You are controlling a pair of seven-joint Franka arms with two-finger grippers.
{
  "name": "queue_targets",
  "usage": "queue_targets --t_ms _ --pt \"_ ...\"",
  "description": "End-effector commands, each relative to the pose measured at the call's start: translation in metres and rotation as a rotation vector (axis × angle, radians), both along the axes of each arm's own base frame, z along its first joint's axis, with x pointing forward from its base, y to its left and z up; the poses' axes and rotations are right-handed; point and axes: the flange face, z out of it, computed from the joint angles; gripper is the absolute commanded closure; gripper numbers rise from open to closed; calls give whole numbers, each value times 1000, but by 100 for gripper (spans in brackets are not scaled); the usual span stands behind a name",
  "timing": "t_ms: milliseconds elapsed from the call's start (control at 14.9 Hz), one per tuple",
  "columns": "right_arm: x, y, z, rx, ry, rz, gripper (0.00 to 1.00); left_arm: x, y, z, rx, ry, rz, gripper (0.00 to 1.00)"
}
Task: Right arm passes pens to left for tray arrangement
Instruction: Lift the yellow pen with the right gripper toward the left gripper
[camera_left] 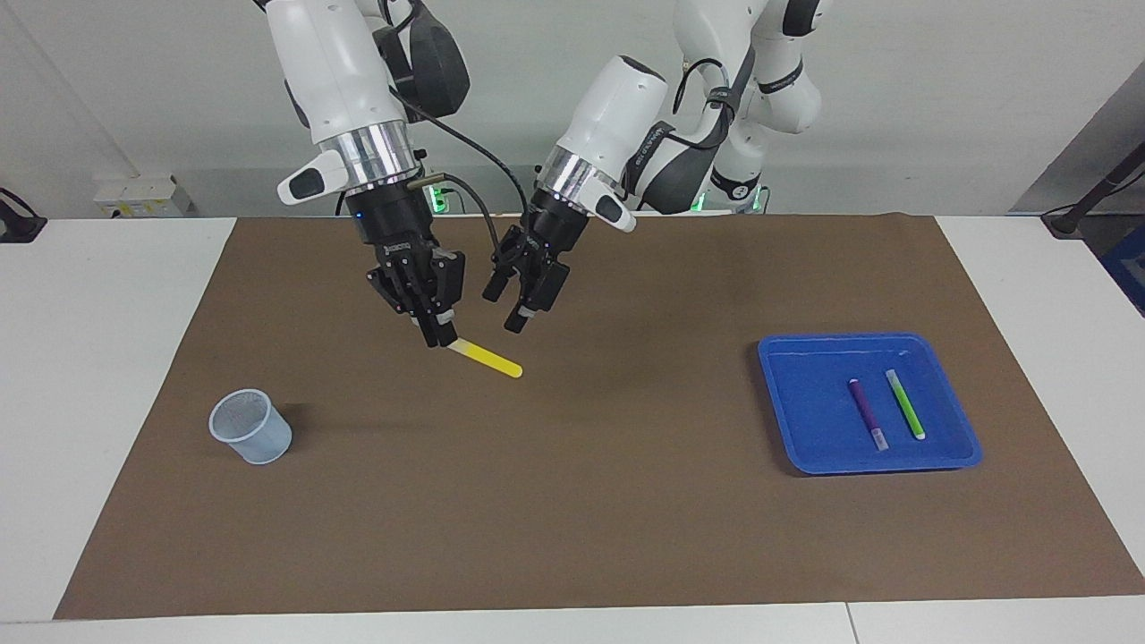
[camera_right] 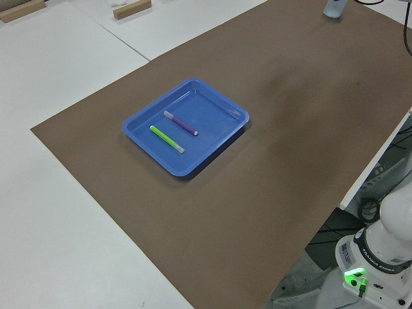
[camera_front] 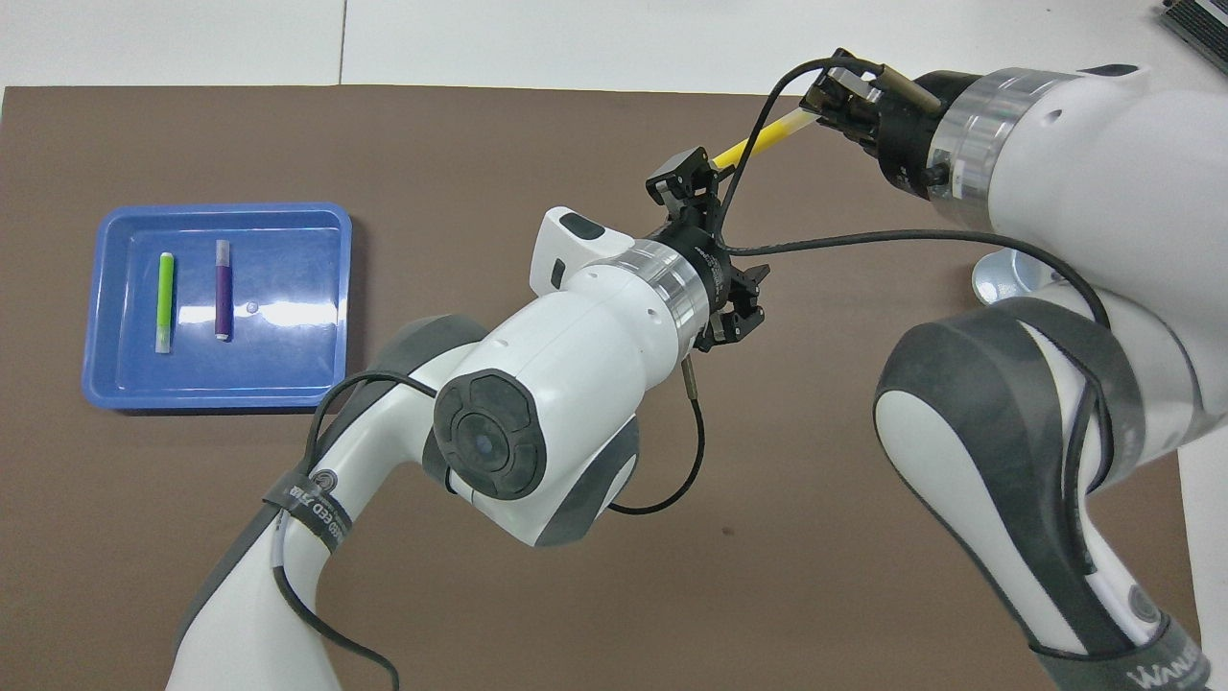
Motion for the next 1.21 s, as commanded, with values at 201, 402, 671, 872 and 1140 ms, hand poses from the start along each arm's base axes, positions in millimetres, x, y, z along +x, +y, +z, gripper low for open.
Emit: queue_targets --t_ms 201,402,671,872,1140 --pt "-32 11 -5 2 4 -38 100 20 12 -3 -15 0 45 6" --pt "-41 13 -11 10 16 -57 100 26 19 -3 -16 1 59 16" --pt "-52 30 -5 55 28 -97 100 26 19 -4 -14 1 58 39" --pt "-58 37 -9 64 40 -106 100 27 20 -6 -11 2 59 47" --pt "-63 38 -12 54 43 -106 100 29 24 -8 0 -3 56 51"
